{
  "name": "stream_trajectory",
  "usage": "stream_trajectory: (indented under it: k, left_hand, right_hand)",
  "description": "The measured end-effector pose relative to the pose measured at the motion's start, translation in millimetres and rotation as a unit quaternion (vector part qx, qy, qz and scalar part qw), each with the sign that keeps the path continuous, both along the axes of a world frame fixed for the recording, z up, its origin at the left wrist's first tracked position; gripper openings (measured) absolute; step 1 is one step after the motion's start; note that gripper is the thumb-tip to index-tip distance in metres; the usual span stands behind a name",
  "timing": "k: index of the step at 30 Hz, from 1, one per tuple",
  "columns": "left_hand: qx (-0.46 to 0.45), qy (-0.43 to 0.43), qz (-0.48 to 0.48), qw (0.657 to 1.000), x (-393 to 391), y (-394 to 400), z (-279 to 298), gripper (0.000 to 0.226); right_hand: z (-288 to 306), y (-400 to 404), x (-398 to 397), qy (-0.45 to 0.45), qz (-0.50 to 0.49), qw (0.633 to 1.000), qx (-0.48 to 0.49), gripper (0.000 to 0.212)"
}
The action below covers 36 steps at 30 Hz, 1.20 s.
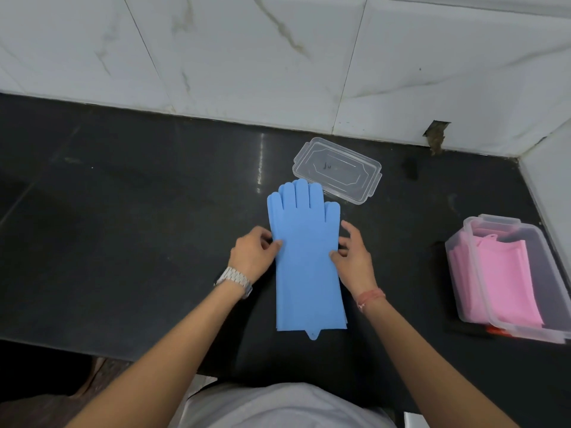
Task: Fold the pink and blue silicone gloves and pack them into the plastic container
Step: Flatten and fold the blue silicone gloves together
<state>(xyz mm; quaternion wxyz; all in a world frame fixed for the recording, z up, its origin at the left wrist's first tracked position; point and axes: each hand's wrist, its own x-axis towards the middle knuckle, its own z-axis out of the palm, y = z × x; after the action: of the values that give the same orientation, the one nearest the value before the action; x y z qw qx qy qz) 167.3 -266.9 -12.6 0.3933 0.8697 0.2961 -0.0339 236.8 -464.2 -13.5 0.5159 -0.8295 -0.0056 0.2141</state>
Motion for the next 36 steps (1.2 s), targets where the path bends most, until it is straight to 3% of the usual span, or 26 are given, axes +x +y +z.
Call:
stream_trajectory:
  k: [6,12,18,23,29,36]
  left_hand:
    - [0.048,-0.017,0.057,0.997,61,21,-3,0.030]
    - [0.052,-0.019,0.077,0.995,67,25,-11,0.018]
    - [0.072,-0.029,0.048,0.996,69,25,-13,0.029]
    - [0.100,-0.009,0.034,0.994,75,26,-12,0.015]
    - [0.059,-0.021,0.063,0.996,75,23,-12,0.015]
    - [0.013,-0.036,0.085,0.996,72,26,-14,0.017]
  right_hand:
    - [4,12,23,-0.027,-0.005,0.999,0.039,0.051]
    - [0,5,23,-0.022,-0.010,0.998,0.065,0.050]
    - [-13,-7,14,-0.015,-0.024,1.000,-0.004,0.056]
    - [-15,-7,11,-0.028,-0.009,1.000,-0.007,0.054]
    - [-7,-3,4,-0.058,-0.017,0.998,-0.019,0.043]
    - [0,-25,-36,0.011,0.032,0.995,-0.089,0.041]
